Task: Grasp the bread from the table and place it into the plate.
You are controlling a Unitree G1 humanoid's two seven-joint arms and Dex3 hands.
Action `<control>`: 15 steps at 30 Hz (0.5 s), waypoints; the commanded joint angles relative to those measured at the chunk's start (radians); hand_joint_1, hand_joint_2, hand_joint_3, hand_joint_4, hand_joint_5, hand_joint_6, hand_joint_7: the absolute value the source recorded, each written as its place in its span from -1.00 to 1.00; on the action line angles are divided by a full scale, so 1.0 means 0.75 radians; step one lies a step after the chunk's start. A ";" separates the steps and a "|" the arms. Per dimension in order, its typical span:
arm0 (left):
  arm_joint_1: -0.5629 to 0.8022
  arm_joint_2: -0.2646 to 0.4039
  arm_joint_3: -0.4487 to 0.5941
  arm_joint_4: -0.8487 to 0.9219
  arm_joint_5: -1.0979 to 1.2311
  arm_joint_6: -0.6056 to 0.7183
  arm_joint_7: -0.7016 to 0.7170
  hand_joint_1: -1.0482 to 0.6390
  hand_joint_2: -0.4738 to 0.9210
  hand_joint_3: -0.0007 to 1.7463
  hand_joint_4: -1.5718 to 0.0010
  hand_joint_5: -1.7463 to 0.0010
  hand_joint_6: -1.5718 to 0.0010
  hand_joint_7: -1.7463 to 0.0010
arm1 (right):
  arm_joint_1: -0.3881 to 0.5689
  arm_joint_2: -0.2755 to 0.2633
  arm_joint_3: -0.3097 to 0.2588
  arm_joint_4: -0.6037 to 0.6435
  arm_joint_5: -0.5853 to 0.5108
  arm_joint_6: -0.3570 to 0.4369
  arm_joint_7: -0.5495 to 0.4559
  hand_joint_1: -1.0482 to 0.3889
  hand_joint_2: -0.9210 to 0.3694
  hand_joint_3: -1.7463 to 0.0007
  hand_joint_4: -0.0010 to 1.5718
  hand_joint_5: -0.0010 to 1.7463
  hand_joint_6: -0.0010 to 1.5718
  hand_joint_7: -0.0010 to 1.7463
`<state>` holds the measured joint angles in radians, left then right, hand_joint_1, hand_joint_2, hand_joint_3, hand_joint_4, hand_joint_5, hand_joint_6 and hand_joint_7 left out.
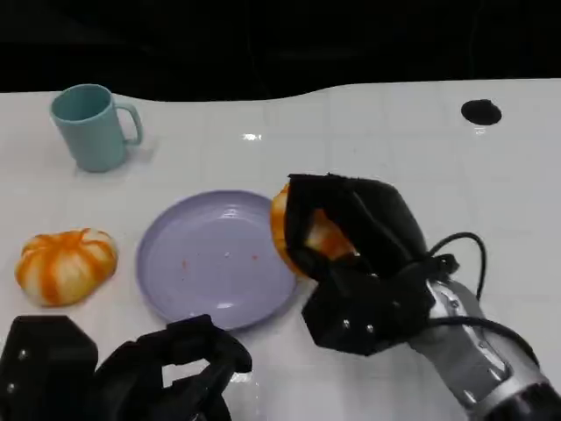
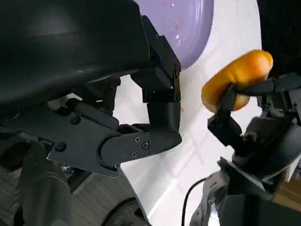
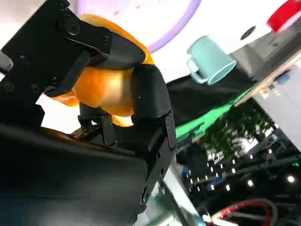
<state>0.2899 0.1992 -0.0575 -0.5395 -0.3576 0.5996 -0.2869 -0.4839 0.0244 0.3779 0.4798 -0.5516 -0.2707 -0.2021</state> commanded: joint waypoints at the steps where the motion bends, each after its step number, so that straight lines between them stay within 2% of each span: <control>1: 0.013 0.018 -0.003 -0.022 0.011 -0.018 0.001 -0.18 0.95 -0.28 0.14 -1.00 0.19 -0.64 | -0.088 0.072 -0.007 0.123 0.077 0.009 0.058 0.31 0.02 -0.65 0.17 1.00 -0.11 0.99; 4: 0.018 0.016 -0.005 -0.029 0.011 -0.016 0.005 -0.18 0.94 -0.27 0.14 -1.00 0.19 -0.64 | -0.133 0.120 -0.007 0.205 0.094 0.006 0.055 0.32 0.02 -0.66 0.17 1.00 -0.10 0.98; 9: 0.022 0.018 -0.006 -0.035 0.013 -0.012 0.008 -0.19 0.93 -0.25 0.13 -1.00 0.20 -0.65 | -0.195 0.183 -0.010 0.310 0.112 0.029 0.068 0.32 -0.05 -0.64 0.14 1.00 -0.02 0.74; 10: 0.022 0.017 -0.006 -0.036 0.011 -0.009 0.009 -0.20 0.93 -0.25 0.13 -1.00 0.19 -0.65 | -0.205 0.188 -0.007 0.317 0.115 0.045 0.089 0.30 -0.11 -0.55 0.12 1.00 -0.04 0.56; 11: 0.021 0.017 -0.006 -0.036 0.010 -0.008 0.009 -0.20 0.93 -0.25 0.13 -1.00 0.19 -0.65 | -0.213 0.190 -0.003 0.320 0.117 0.060 0.110 0.26 -0.24 -0.34 0.01 0.99 -0.06 0.29; 12: 0.021 0.016 -0.005 -0.036 0.008 -0.007 0.008 -0.20 0.93 -0.25 0.13 -1.00 0.19 -0.65 | -0.219 0.191 -0.001 0.318 0.120 0.079 0.134 0.25 -0.33 -0.20 -0.08 0.98 -0.06 0.13; 13: 0.021 0.014 -0.005 -0.035 0.005 -0.009 0.007 -0.20 0.92 -0.25 0.13 -1.00 0.19 -0.65 | -0.222 0.192 -0.002 0.311 0.127 0.106 0.164 0.23 -0.42 -0.07 -0.16 0.87 -0.06 -0.01; 14: 0.022 0.013 -0.004 -0.033 0.003 -0.012 0.005 -0.19 0.92 -0.24 0.13 -1.00 0.19 -0.65 | -0.224 0.194 -0.003 0.304 0.134 0.129 0.191 0.19 -0.54 0.13 -0.25 0.59 -0.09 -0.22; 15: 0.023 0.012 -0.005 -0.033 0.005 -0.016 0.005 -0.19 0.92 -0.24 0.13 -1.00 0.19 -0.65 | -0.226 0.189 0.002 0.297 0.133 0.143 0.215 0.18 -0.63 0.28 -0.28 0.44 -0.08 -0.36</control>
<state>0.2976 0.2001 -0.0658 -0.5598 -0.3581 0.5995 -0.2868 -0.6295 0.1693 0.3759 0.7100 -0.4678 -0.1986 -0.0828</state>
